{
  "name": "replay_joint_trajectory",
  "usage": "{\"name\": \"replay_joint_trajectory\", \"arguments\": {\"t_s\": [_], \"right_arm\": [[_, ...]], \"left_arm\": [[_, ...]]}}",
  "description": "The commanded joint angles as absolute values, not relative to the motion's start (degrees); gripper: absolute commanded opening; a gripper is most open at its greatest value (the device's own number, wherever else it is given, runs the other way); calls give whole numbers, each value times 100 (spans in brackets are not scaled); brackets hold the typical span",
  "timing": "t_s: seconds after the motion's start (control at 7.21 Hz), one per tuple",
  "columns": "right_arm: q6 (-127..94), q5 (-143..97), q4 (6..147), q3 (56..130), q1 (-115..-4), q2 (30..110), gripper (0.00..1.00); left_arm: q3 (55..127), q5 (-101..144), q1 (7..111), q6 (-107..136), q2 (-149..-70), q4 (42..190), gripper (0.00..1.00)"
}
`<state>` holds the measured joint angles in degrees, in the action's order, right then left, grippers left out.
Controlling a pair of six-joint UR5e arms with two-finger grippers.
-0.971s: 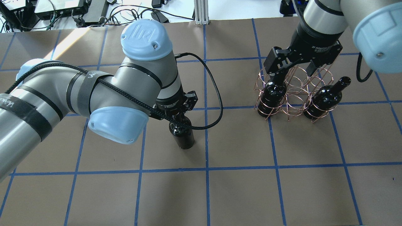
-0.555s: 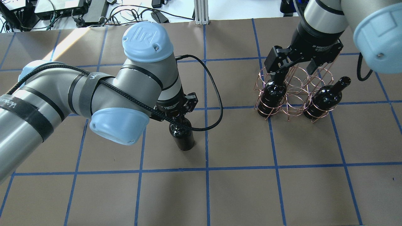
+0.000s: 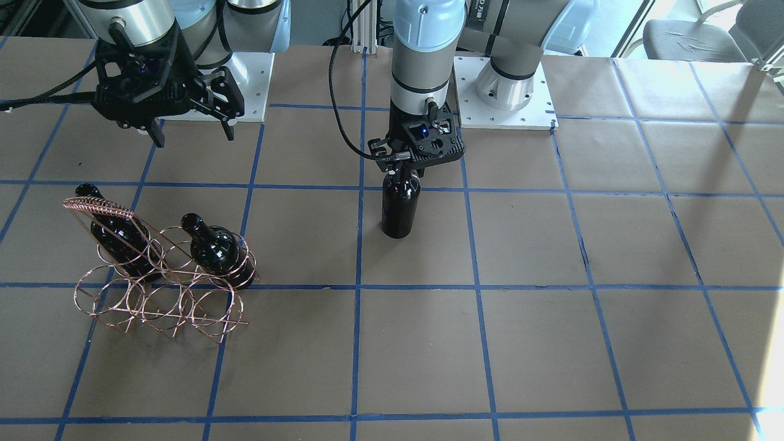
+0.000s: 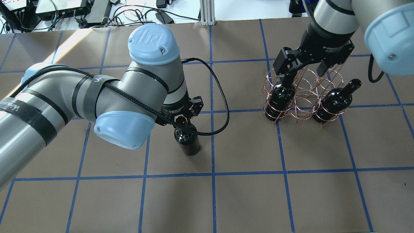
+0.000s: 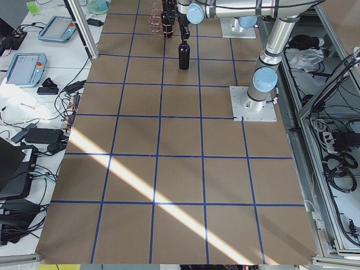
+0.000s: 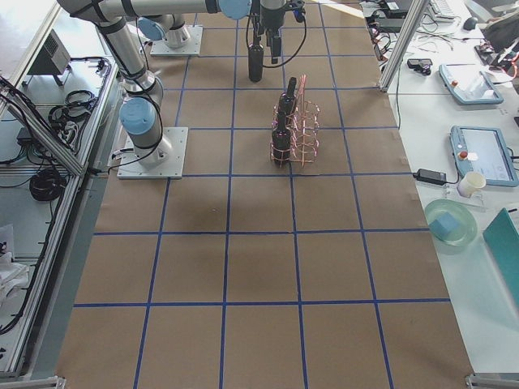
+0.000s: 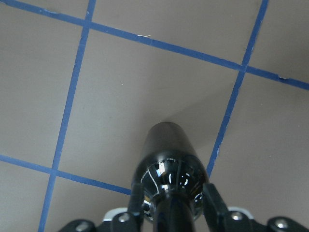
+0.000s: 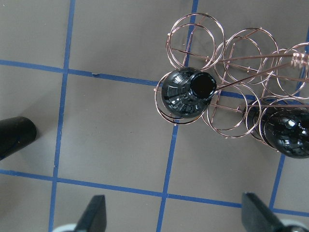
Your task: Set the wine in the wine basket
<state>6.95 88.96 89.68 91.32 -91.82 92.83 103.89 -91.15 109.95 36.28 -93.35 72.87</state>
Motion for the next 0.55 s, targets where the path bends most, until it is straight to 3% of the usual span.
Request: {"name": "replay_joint_trajectory", "arguments": {"t_s": [0.0,0.42], "right_arm": [[703,8912,8921,9132,-9176,9281,100],[493,8938,8921,9132,-9621,9308,100]], "left_arm": [[10380,-9149,10995,3630,-9334,7295,100],[10380,-9141,11004,3656,-9343,7295,100]]}}
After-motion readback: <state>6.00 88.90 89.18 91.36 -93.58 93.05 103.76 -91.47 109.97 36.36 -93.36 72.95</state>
